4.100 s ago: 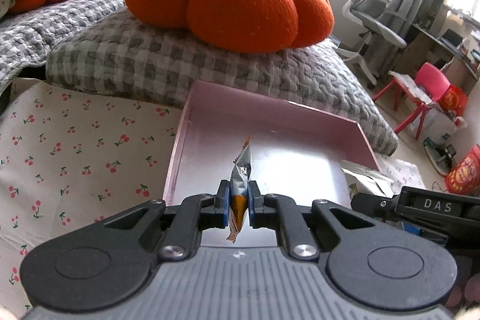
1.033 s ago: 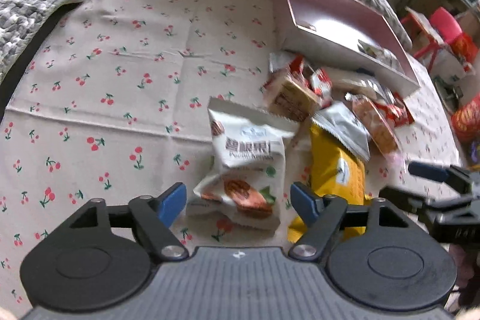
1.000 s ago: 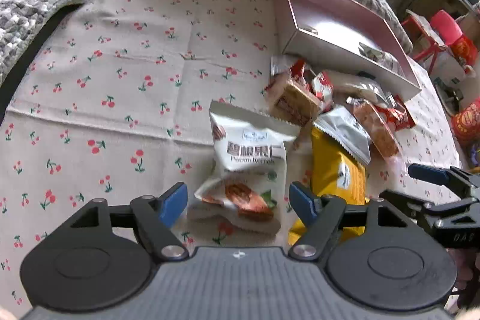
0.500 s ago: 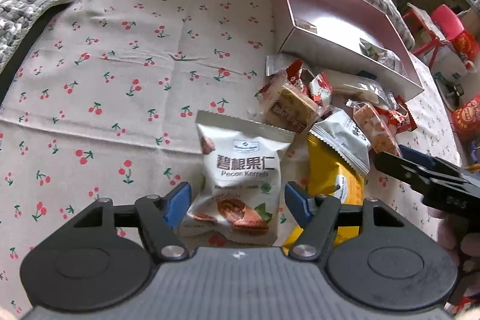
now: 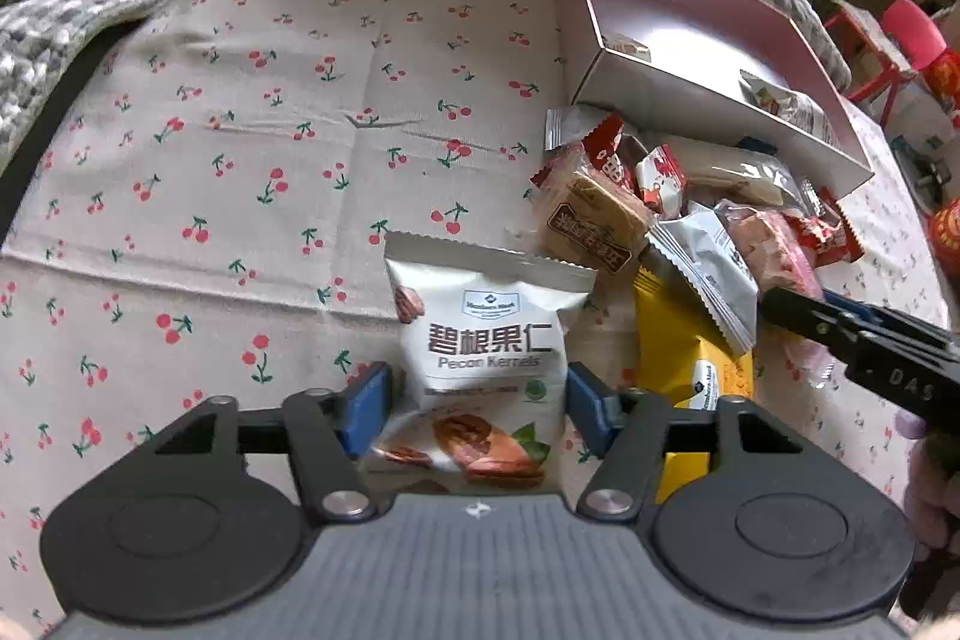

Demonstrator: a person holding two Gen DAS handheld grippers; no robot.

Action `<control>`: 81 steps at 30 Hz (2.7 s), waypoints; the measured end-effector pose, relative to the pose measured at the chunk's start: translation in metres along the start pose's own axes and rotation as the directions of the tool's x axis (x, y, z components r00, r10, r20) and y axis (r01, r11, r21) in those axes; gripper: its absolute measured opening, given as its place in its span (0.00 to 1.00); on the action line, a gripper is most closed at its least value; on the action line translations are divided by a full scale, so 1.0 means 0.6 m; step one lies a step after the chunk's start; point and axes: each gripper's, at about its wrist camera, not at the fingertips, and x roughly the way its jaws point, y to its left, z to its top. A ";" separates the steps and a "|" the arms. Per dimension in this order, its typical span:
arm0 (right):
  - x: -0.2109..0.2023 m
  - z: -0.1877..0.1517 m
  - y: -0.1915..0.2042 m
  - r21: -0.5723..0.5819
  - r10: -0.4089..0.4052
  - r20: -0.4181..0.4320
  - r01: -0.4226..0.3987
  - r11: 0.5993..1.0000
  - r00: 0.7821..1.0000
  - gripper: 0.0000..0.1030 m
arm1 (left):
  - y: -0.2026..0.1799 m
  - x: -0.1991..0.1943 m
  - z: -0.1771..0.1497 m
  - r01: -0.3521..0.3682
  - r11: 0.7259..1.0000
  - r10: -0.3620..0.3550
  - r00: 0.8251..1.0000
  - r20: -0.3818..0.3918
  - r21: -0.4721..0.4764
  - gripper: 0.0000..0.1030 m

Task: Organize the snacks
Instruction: 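Grasp the white pecan kernel bag with the left gripper while the right grasps the pink candy bar, then carry both held snacks into the pink box and open both grippers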

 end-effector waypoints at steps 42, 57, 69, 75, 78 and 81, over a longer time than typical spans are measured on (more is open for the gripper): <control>-0.034 0.048 0.051 -0.119 -0.102 0.033 0.105 0.987 0.994 0.30 | 0.011 -0.015 0.030 -0.091 0.996 0.089 0.993 0.073 0.017 0.39; -0.039 0.109 0.004 0.032 -0.111 0.100 0.109 0.994 0.989 0.30 | -0.016 -0.045 0.089 -0.066 0.997 0.073 0.982 0.177 -0.044 0.39; -0.047 0.157 -0.060 0.119 -0.085 0.147 0.067 0.991 0.985 0.30 | -0.092 -0.054 0.162 -0.008 1.000 0.008 0.962 0.274 -0.001 0.39; -0.034 0.189 -0.079 0.100 -0.042 0.186 0.023 0.995 0.982 0.30 | -0.146 -0.016 0.195 0.000 0.998 -0.017 0.962 0.272 0.063 0.39; -0.019 0.195 -0.095 0.120 -0.044 0.192 0.021 0.992 0.980 0.30 | -0.164 0.005 0.208 0.006 0.997 -0.027 0.964 0.263 0.079 0.39; -0.011 0.207 -0.105 0.111 -0.045 0.211 0.021 0.994 0.976 0.30 | -0.174 0.019 0.217 0.038 0.996 -0.060 0.961 0.270 0.086 0.39</control>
